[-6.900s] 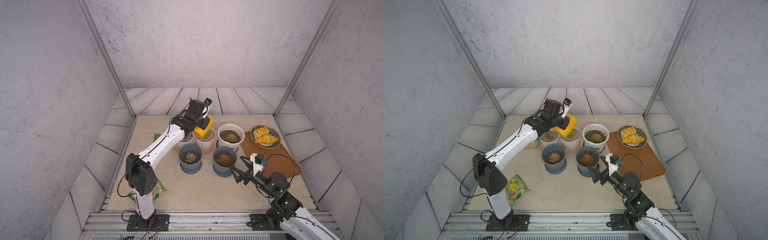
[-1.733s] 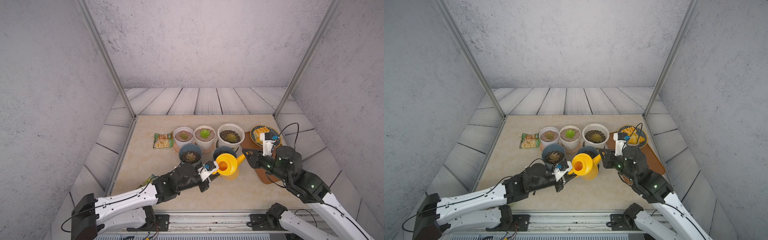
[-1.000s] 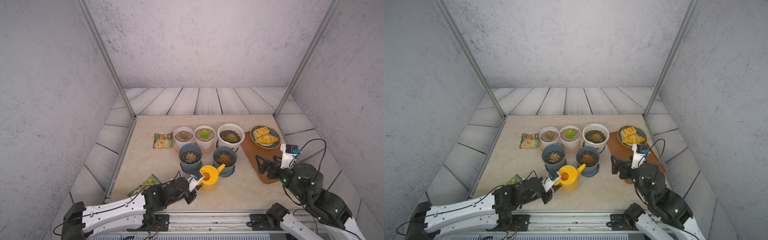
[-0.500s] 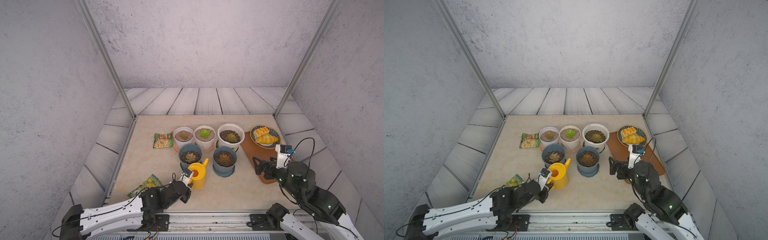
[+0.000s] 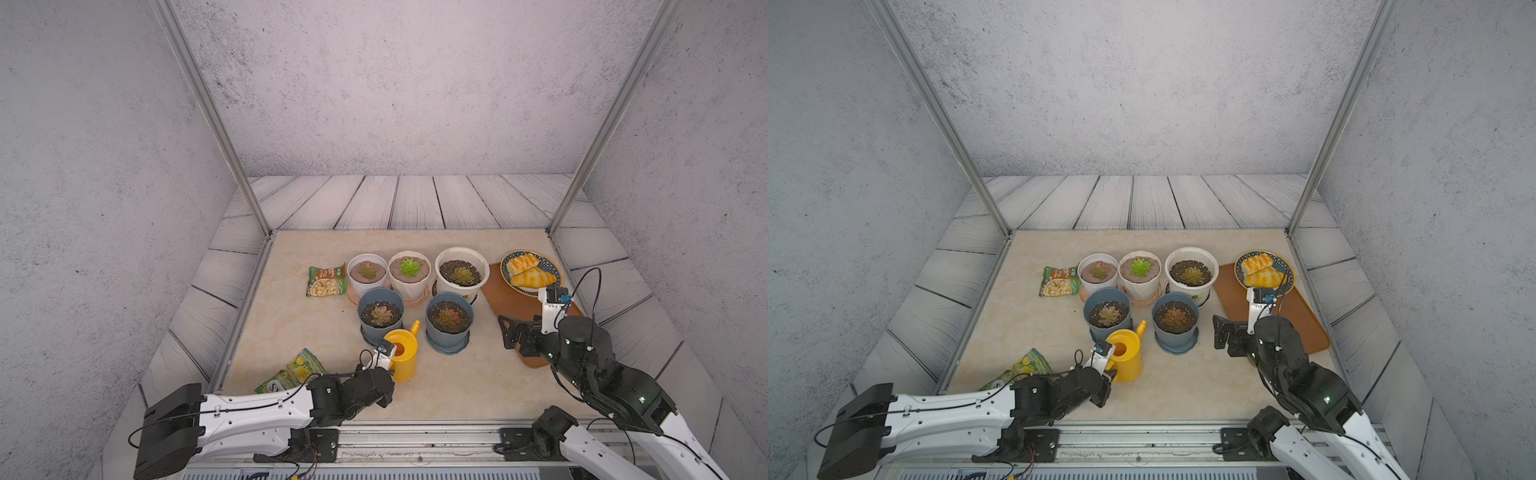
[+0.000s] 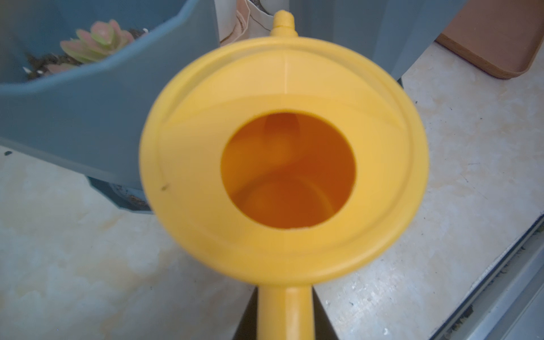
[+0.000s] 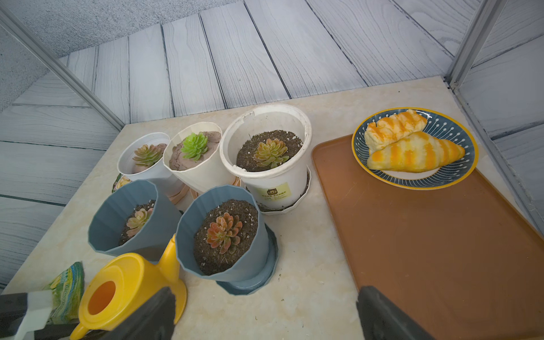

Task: Water the succulent around the soil edge
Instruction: Place the watering can at the center of the board.

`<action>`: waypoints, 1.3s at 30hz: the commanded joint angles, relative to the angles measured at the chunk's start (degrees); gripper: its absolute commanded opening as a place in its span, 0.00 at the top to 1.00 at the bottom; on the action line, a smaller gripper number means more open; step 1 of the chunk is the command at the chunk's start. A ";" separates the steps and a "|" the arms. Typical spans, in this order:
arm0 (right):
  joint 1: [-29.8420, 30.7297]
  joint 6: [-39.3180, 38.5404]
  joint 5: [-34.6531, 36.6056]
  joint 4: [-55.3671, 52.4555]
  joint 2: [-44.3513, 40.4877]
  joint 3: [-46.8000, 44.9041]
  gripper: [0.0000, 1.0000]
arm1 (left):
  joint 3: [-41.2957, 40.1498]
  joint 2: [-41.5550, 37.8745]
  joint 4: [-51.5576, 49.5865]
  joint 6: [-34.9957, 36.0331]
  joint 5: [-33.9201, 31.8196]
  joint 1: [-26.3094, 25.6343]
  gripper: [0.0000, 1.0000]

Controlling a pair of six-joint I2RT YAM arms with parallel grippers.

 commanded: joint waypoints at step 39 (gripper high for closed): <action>-0.09 -4.72 -25.15 2.55 -0.71 -7.48 0.00 | 22.71 11.50 -5.55 9.38 2.29 -10.60 0.45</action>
